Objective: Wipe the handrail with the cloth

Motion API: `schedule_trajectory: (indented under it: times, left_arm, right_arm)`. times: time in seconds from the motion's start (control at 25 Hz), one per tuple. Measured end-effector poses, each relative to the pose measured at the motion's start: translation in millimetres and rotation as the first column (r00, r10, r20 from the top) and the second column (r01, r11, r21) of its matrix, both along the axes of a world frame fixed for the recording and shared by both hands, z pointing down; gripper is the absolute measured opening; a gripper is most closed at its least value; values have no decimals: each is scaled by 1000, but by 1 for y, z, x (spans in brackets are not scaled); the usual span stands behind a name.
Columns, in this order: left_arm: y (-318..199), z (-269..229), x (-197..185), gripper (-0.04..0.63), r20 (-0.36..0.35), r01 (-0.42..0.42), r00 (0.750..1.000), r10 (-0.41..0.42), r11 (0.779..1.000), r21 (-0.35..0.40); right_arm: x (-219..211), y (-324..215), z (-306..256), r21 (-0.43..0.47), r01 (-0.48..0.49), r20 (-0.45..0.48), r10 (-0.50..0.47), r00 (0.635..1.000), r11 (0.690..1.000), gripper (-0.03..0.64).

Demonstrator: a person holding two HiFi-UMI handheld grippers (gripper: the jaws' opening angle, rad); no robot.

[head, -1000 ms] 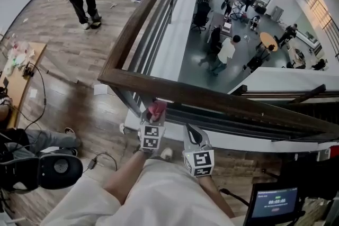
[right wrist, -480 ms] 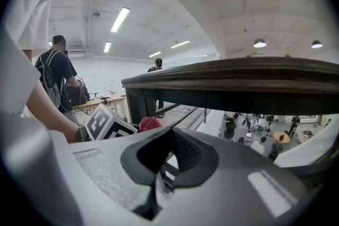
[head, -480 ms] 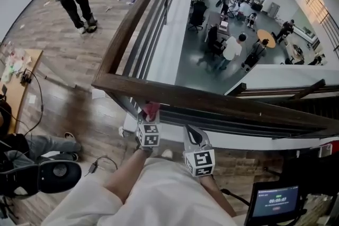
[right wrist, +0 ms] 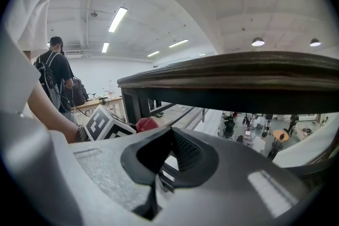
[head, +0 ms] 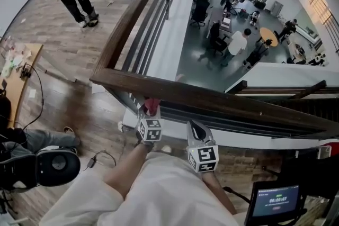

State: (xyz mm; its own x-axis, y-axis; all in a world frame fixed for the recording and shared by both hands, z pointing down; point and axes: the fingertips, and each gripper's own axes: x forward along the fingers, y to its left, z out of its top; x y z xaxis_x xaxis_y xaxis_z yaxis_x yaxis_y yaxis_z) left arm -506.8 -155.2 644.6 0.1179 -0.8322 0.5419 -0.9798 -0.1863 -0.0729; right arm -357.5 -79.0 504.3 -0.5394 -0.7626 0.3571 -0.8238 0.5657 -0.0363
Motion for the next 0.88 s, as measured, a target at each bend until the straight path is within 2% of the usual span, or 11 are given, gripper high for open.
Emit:
schedule_trajectory:
  times: [0.08,0.24,0.32,0.44,0.48,0.52,0.6,0.88]
  left_arm:
    - [1,-2,3,133,-35,-16,999,16,1000,11]
    - [-1,-8,16,209,-112,-60,992,64,998,32]
    - [-1,-11,18,222,-127,-68,989,72,997,31]
    - [-2,-13,14,214,-116,-67,991,71,997,38]
    - [-2,-14,12,198,-109,-65,992,69,997,39]
    - [-2,-16,10,150,-102,-61,993,65,997,39]
    - [-2,-18,7,119,-100,-48,994,51,998,34]
    - [-2,-9,10,104,-140,-16,990,19,1000,19]
  right_arm:
    - [1,0,0,-2,-4,7,4,1000,1000,3]
    - [1,1,1,-7,0,9,0,1000,1000,3]
    - [1,2,2,-13,-1,10,2,1000,1000,3]
    - [0,2,4,-18,-8,9,8,1000,1000,3]
    - [0,2,5,-19,-12,9,12,1000,1000,3]
    - [1,2,5,-20,-16,10,16,1000,1000,3]
    - [4,3,6,-24,-24,9,24,1000,999,3]
    - [8,4,7,-32,-29,4,29,1000,999,3]
